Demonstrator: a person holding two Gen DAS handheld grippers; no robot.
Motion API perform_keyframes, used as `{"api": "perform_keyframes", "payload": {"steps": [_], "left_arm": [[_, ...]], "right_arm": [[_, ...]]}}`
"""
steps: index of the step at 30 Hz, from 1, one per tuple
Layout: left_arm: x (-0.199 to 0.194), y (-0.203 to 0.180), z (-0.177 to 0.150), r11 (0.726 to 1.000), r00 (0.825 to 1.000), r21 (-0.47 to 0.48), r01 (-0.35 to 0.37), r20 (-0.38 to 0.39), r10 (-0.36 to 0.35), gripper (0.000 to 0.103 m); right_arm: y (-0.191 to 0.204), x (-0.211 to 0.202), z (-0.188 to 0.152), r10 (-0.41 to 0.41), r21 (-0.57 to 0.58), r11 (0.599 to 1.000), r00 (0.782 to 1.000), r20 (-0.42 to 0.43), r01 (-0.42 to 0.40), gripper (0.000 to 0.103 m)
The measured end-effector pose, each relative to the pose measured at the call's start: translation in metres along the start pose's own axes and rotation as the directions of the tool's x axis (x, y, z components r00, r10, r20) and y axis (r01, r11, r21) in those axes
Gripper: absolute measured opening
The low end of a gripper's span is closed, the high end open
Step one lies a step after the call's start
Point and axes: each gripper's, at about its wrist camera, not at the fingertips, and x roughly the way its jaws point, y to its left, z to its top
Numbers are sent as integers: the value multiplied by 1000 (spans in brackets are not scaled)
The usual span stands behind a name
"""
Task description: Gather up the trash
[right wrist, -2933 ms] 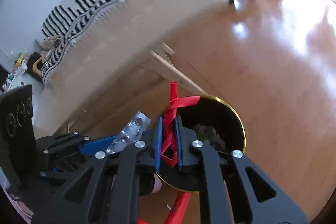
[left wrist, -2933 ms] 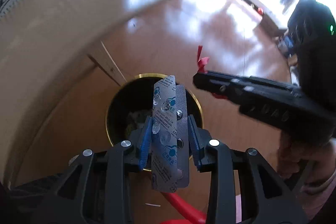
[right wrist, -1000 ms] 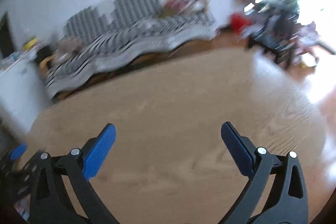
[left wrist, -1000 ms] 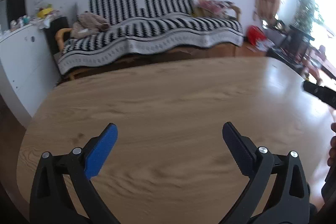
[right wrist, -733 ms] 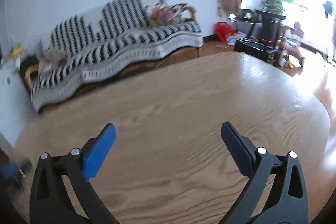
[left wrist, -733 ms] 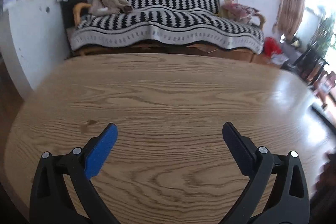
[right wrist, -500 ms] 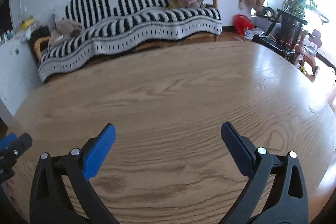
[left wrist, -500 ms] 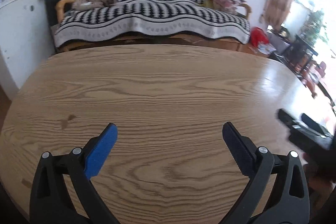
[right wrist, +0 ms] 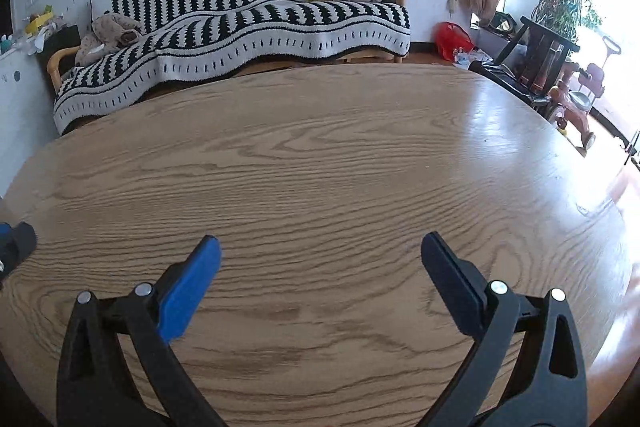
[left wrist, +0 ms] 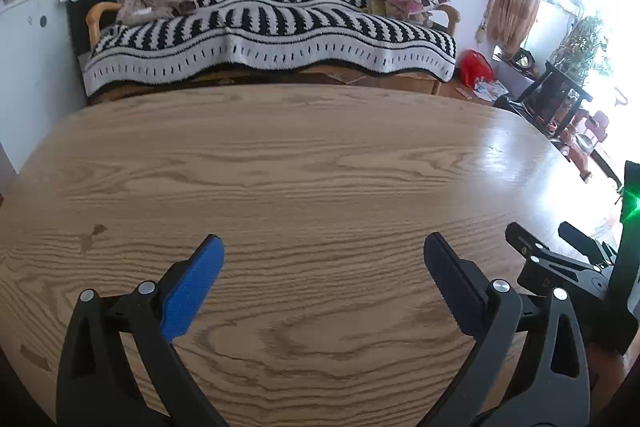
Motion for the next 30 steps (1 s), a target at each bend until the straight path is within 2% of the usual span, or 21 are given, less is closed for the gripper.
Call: {"api": "perform_keyframes", "payload": {"steps": [18, 24, 30], "left_arm": [[6, 7, 0, 999, 999, -7, -41, -17, 41, 97], [8, 12, 0, 999, 999, -33, -41, -20, 40, 97], [12, 5, -2, 999, 998, -12, -41, -41, 40, 97]], "right_arm": [[4, 4, -2, -11, -33, 999, 1000, -17, 11, 97], [5, 5, -2, 20, -34, 999, 1000, -20, -20, 97], [-1, 11, -2, 38, -13, 999, 998, -53, -39, 97]]}}
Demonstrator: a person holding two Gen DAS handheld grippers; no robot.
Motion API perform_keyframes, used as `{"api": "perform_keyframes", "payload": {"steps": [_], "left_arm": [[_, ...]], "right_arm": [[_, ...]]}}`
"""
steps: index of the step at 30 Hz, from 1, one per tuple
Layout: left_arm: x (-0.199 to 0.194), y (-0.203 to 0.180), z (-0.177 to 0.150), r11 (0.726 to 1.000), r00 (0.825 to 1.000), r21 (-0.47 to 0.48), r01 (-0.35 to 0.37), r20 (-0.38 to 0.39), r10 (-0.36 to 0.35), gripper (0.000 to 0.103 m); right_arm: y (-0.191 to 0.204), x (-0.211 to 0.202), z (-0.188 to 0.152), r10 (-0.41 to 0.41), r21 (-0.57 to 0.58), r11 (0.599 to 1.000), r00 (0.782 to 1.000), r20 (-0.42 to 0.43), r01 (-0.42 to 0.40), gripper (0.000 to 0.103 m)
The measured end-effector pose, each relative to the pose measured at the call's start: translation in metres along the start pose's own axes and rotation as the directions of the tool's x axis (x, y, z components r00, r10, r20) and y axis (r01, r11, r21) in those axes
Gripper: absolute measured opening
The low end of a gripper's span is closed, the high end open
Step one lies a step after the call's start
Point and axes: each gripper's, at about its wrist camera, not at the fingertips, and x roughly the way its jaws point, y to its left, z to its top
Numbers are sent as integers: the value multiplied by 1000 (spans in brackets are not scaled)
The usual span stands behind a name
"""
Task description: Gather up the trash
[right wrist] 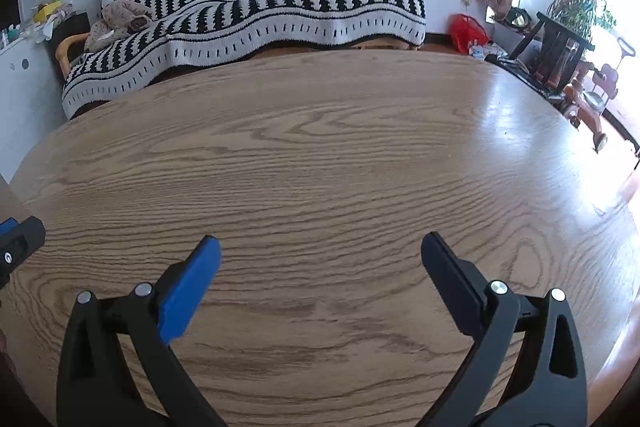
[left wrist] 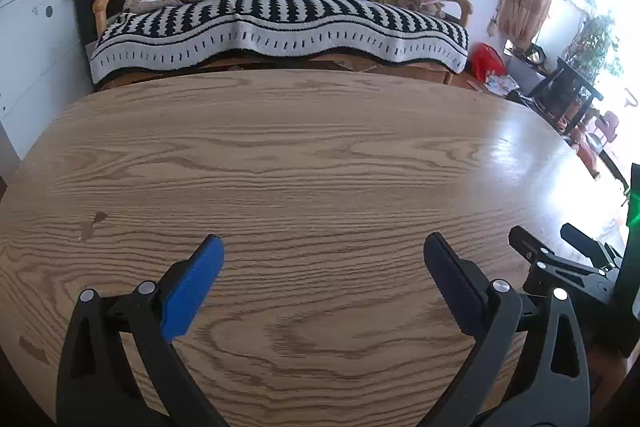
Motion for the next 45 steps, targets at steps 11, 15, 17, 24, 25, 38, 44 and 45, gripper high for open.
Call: {"api": "perform_keyframes", "payload": {"steps": [11, 15, 17, 24, 25, 38, 44, 45], "left_arm": [[11, -4, -6, 999, 997, 5, -52, -51, 52, 97], [11, -6, -6, 999, 997, 8, -53, -58, 53, 97], [10, -7, -6, 999, 997, 11, -51, -57, 51, 97], [11, -8, -7, 998, 996, 11, -58, -62, 58, 97], [11, -8, -7, 998, 996, 11, -67, -63, 67, 97], [3, -19, -6, 980, 982, 66, -188, -8, 189, 97], [-2, -22, -6, 966, 972, 115, -233, 39, 230, 97], [-2, -24, -7, 962, 971, 128, -240, 47, 236, 97]], "right_arm": [[-3, 3, 0, 22, 18, 1000, 1000, -20, -22, 97], [-4, 6, 1, 19, 9, 1000, 999, -32, -19, 97], [-4, 6, 1, 17, 4, 1000, 999, -35, -17, 97], [0, 8, -1, 19, -20, 1000, 999, -47, -20, 97], [1, 8, -1, 19, -26, 999, 999, -49, -20, 97], [7, 13, -5, 32, -77, 996, 996, -85, -38, 97], [7, 15, -6, 41, -75, 996, 995, -93, -48, 97], [7, 15, -6, 43, -74, 996, 995, -94, -50, 97]]}}
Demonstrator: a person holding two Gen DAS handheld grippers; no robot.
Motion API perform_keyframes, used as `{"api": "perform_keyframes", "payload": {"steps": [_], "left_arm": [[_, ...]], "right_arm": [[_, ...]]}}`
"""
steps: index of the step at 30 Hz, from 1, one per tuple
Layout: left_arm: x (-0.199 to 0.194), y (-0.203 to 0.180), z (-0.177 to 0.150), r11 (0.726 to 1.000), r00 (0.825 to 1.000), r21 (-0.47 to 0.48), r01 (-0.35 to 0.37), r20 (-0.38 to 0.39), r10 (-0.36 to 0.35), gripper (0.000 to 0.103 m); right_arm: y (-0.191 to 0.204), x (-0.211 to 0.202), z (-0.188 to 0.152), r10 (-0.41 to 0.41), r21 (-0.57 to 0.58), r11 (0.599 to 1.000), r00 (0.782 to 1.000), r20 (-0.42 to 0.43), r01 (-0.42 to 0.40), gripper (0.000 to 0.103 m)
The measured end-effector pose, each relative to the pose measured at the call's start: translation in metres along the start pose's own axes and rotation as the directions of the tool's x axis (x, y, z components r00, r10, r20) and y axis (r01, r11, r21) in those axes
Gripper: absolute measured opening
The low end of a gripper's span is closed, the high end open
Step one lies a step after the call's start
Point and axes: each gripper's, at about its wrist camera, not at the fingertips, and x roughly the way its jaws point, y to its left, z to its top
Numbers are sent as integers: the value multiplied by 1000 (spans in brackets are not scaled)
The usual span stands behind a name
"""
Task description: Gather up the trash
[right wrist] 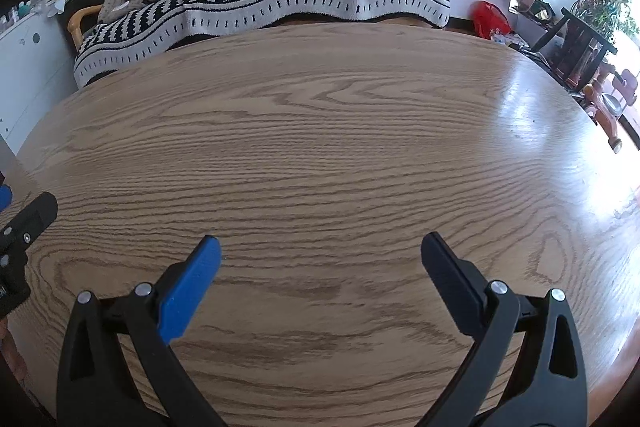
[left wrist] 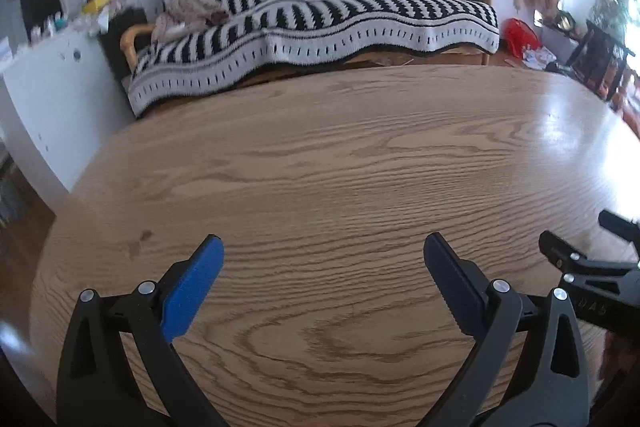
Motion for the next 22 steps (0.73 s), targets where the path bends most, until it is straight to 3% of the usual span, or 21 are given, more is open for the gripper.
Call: {"api": "perform_keyframes", "payload": {"steps": [4, 12, 17, 22], "left_arm": [[-2, -8, -2, 999, 1000, 45, -21, 11, 21, 97], [-4, 0, -6, 998, 998, -4, 57, 18, -57, 97], [-1, -1, -5, 999, 999, 11, 41, 24, -41, 97], [10, 6, -5, 997, 997, -22, 75, -25, -76, 97]], "right_arm": [[0, -1, 0, 6, 2, 1000, 1000, 1, -6, 97], [1, -2, -1, 8, 4, 1000, 1000, -1, -8, 97], [1, -1, -2, 2, -5, 1000, 1000, -5, -2, 97], [2, 5, 1, -6, -12, 1000, 1000, -18, 5, 97]]}}
